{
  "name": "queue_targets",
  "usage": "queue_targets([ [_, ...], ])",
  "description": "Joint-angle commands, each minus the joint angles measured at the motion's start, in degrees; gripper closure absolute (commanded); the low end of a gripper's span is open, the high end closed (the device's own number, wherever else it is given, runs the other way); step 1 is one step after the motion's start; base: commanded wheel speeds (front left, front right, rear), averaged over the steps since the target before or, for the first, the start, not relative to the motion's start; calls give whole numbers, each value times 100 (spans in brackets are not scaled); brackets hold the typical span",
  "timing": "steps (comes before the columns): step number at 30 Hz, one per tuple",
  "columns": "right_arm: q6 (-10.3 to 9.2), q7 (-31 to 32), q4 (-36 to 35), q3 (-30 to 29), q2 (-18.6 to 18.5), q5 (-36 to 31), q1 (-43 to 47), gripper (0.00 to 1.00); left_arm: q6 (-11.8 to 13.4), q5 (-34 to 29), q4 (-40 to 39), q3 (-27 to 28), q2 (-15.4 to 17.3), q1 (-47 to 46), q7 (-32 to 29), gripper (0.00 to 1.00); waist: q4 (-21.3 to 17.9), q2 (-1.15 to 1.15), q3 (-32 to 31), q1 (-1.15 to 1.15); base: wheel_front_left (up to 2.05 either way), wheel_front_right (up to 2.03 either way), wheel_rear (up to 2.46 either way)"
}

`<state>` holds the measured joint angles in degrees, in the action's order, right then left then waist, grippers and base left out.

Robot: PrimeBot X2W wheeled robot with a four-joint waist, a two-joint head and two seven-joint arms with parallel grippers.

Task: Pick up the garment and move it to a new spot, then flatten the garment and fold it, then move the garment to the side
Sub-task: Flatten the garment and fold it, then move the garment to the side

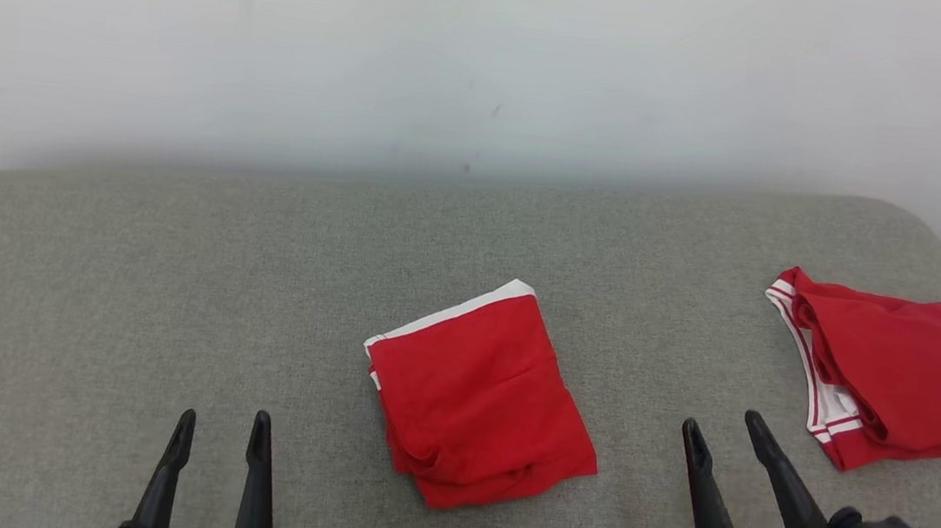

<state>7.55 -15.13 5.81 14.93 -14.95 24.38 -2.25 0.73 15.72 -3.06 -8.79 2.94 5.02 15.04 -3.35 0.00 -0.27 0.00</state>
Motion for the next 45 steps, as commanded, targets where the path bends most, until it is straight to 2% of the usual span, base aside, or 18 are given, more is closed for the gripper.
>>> queue_targets([
  [1,-16,-1,-65,-46,43,-136,122,0,-27,9,33,57,-3,123,10,0,-21,0,-39,0,0,0,0],
  [8,-16,-1,-156,-167,213,-577,580,0,-215,-193,70,84,-6,310,10,0,-9,0,-216,0,0,0,0],
  [22,-16,-1,60,-232,345,-670,843,0,-127,-161,185,107,-7,587,10,0,51,0,-444,0,0,0,0],
  [33,-16,-1,135,-164,346,-623,835,0,-219,-327,289,110,-7,619,10,0,71,0,-414,0,0,0,0],
  [45,-16,-1,146,-129,325,-574,775,0,-189,-325,306,136,-7,569,10,0,52,0,-416,0,0,0,0],
])
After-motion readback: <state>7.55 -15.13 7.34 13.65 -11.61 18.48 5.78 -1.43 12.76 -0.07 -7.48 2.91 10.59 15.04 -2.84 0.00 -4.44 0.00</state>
